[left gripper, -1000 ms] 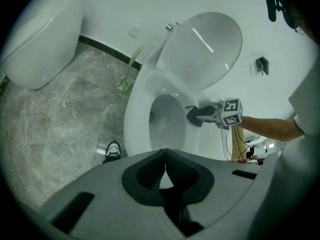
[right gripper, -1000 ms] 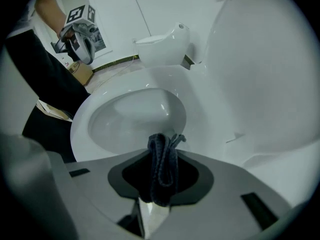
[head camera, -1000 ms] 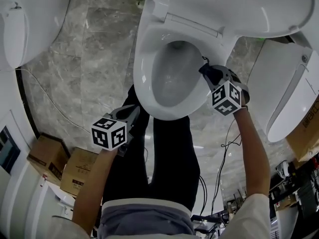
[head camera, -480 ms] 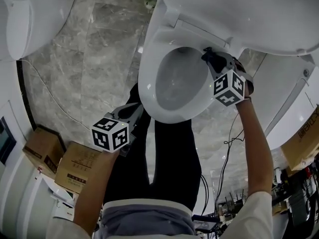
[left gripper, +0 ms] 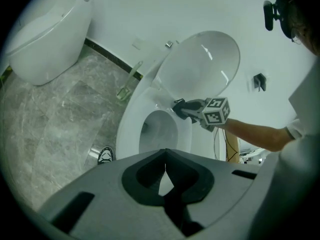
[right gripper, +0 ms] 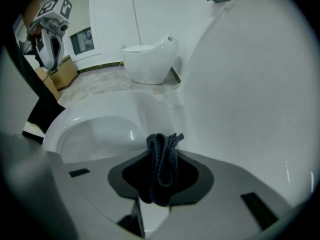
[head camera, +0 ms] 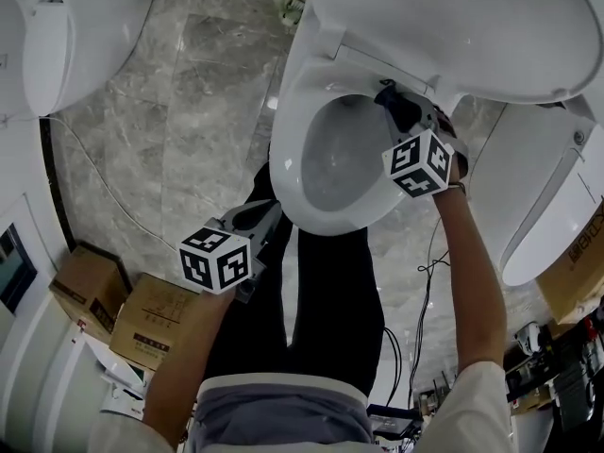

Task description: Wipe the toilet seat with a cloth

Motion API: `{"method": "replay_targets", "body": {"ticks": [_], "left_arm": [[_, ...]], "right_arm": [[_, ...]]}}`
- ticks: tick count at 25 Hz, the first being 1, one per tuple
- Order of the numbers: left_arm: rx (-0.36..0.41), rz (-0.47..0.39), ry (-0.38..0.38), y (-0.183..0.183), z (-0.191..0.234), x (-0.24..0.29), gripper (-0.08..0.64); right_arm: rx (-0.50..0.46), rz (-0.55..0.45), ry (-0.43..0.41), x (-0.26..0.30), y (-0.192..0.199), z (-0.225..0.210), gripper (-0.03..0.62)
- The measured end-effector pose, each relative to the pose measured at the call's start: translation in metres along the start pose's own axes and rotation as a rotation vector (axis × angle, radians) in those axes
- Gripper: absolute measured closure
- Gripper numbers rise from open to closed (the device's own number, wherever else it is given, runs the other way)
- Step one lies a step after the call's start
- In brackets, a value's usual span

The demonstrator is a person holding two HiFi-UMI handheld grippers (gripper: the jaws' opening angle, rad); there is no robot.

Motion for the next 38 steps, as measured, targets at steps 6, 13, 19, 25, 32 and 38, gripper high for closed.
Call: {"method": "replay_targets", "body": {"ticks": [6,13,19,25,32,38], "left_arm": [[0.051,-0.010,-0.009,0.000,-0.020,-0.017,0.551],[0.098,-0.008,-0.042,-0.004,-0.035,-0.042,0.551],[0.145,-0.052,-0.016,-0.024,-0.065,-0.058,0.551],[0.223,-0.070,0.008,-0.039,-0.102,-0.080,0.551],[0.298,-0.141,0.029,-0.059,-0.143,-0.116,0.551],[0.427,-0.215,0.069,-0.080,-0.179,-0.152,0.551]], "right_arm": [[0.127,-0.042,0.076,-0.028,-0.007,0.006,0.505],[0.271,-0.060,0.134,-0.076,-0.006,0.023,0.505],[0.457,-0.111,0.180,-0.128,-0.005,0.030,0.505],[0.580,-0.167,0.238,-0.188,-0.016,0.031,0.505],[0.721,-0.223,0.264,-0.254,-0.032,0.040,0.505],[0.825,-0.314,0.321,-0.317,-0.059,0.041,0.506]]}}
Point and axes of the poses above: the fingertips, and each gripper's own axes: x forward along the fingers, z to its left, y out of its underside, the point moved 9 cm from there along -x, backward along the fingers, and after that the axes turned 4 degrees about -x, right-handed, at the moved point
